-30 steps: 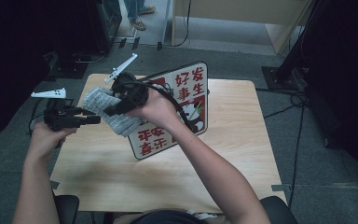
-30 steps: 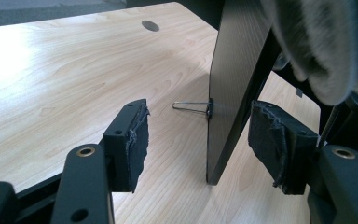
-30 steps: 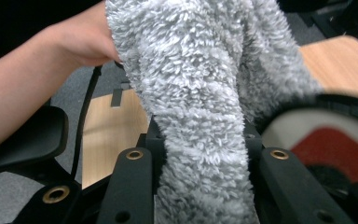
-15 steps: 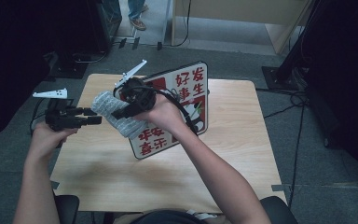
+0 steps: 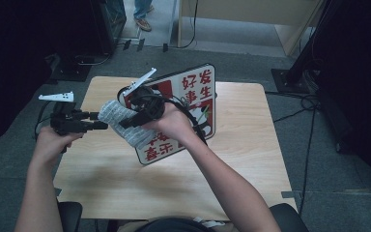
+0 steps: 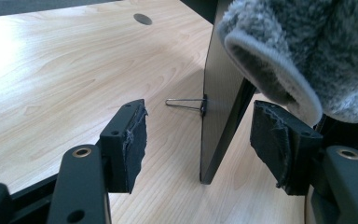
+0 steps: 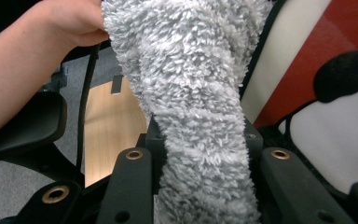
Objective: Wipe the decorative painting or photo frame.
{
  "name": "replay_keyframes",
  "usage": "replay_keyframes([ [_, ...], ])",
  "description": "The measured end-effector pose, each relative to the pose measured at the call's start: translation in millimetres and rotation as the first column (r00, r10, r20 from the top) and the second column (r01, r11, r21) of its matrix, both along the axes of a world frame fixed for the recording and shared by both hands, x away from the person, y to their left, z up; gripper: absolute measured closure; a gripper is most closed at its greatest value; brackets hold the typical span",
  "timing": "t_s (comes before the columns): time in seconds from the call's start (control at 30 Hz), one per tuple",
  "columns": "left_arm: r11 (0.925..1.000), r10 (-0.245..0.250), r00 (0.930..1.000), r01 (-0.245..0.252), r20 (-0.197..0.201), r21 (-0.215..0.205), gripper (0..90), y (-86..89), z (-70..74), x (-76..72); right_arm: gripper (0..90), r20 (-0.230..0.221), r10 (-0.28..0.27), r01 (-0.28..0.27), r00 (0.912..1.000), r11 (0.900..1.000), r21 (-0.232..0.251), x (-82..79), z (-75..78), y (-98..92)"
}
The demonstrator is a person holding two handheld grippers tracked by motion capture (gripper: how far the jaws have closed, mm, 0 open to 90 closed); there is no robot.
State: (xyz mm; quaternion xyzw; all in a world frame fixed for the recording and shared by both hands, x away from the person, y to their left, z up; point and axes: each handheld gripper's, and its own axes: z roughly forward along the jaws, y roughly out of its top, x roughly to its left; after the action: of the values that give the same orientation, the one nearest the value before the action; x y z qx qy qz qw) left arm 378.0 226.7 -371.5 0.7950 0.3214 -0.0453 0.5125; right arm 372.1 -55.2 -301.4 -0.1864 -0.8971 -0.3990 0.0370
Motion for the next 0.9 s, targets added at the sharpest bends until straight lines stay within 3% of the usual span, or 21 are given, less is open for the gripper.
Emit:
replay_keyframes([
  [0.9, 1.0000, -0.003, 1.0000, 0.003, -0.003, 0.000, 36.2, 0.1, 0.8, -0.4, 67.7, -0.042, -0.010, 0.009, 0.9991, 1.000, -0.030, -6.9, -34.6, -4.8],
])
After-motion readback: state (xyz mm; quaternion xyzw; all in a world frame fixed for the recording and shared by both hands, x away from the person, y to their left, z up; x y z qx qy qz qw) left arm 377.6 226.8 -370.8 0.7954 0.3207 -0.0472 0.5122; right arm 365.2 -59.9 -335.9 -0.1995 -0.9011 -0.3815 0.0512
